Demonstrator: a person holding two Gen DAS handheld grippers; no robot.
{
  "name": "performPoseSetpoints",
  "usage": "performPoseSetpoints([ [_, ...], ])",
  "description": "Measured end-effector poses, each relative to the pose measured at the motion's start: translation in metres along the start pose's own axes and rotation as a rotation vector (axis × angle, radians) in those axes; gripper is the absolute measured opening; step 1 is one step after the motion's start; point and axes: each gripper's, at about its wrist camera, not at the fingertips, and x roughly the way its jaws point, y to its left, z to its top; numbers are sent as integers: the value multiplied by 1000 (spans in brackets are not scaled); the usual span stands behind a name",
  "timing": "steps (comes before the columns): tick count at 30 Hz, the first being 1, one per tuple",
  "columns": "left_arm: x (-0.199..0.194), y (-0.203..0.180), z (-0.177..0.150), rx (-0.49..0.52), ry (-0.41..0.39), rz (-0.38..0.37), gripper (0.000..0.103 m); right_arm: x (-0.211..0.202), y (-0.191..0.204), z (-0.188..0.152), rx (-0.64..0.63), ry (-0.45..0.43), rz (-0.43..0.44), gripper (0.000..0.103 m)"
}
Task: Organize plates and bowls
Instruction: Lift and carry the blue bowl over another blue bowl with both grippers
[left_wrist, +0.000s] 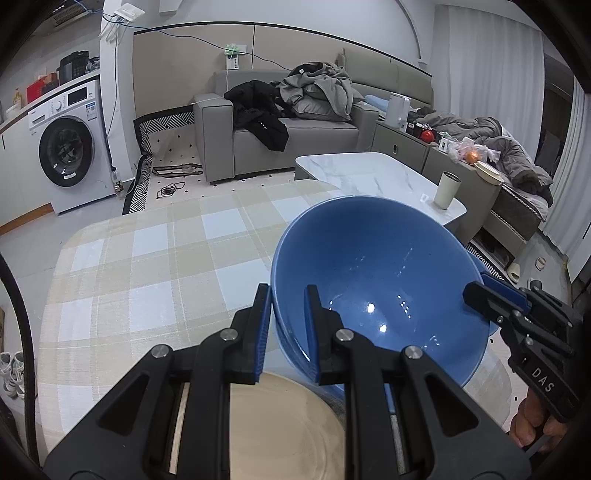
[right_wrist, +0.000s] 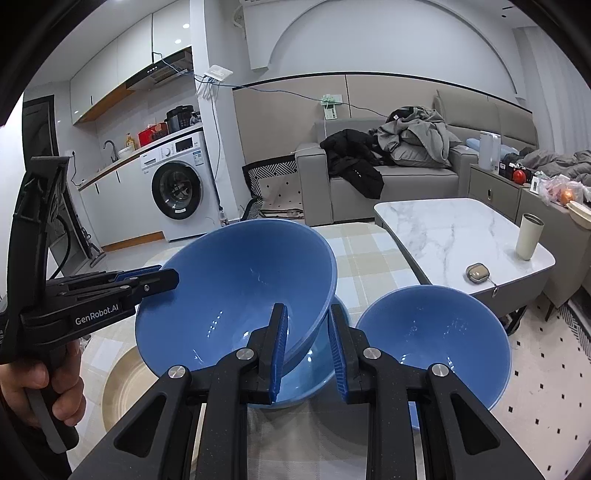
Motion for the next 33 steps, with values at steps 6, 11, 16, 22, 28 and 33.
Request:
performPoseSetpoints([
  [6,15,-8,5,22,-6,25,14,6,-5,-12,-1,-5,1,23],
  [11,23,-10,8,28,-9,36,14,13,-7,-19,2,2,5,23],
  [16,31,-13,3,39,-2,60,14,19,-10,-20,-6,7,6,23],
  [22,42,-9,1,39,9,77,14,28,-13,-23,-6,9,6,23],
  [28,52,-11,1,43,11,83,14,32,-11,-26,-23,12,-8,23],
  [33,67,-10,-3,44,32,87,14,35,-15,-28,-26,12,-20,23],
])
